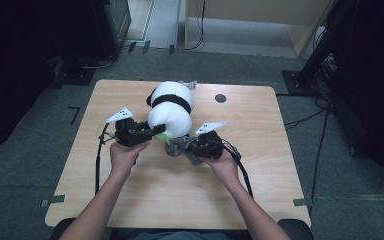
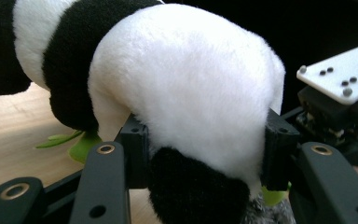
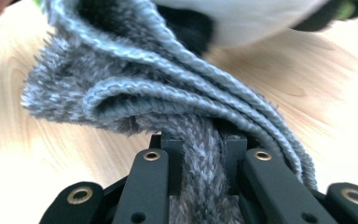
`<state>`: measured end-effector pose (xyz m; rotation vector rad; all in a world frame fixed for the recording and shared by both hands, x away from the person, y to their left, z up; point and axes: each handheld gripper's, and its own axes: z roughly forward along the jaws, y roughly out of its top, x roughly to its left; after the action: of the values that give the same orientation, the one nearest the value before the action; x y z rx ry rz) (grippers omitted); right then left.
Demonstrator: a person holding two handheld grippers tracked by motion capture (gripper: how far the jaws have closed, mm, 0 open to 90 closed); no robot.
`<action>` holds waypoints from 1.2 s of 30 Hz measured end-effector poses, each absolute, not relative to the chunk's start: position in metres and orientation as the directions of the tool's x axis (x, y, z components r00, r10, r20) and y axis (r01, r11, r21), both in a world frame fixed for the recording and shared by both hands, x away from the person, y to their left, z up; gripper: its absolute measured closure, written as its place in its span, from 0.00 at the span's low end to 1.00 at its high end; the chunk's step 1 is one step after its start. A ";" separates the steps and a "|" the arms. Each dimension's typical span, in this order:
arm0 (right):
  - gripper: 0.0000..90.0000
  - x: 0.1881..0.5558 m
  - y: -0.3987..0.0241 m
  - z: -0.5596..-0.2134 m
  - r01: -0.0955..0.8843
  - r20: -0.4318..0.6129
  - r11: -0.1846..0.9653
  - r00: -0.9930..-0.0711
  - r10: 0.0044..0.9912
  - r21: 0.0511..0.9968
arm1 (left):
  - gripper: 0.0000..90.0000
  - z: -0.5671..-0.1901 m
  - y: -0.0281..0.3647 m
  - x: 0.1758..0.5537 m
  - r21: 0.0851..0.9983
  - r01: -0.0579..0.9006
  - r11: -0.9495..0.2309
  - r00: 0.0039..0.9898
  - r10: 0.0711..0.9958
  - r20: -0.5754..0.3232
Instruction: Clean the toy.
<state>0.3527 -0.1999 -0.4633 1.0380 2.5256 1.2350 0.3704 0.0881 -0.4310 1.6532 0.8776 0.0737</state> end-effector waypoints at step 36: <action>0.85 0.373 -0.280 -0.452 0.616 0.241 0.212 -0.567 0.788 0.758 | 0.53 -0.446 0.126 0.377 0.894 0.434 -0.108 0.684 0.686 -0.250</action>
<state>0.3728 -0.2801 -0.4524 1.3447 2.2840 1.2801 0.3767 0.1262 -0.4463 1.7414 0.9016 0.2710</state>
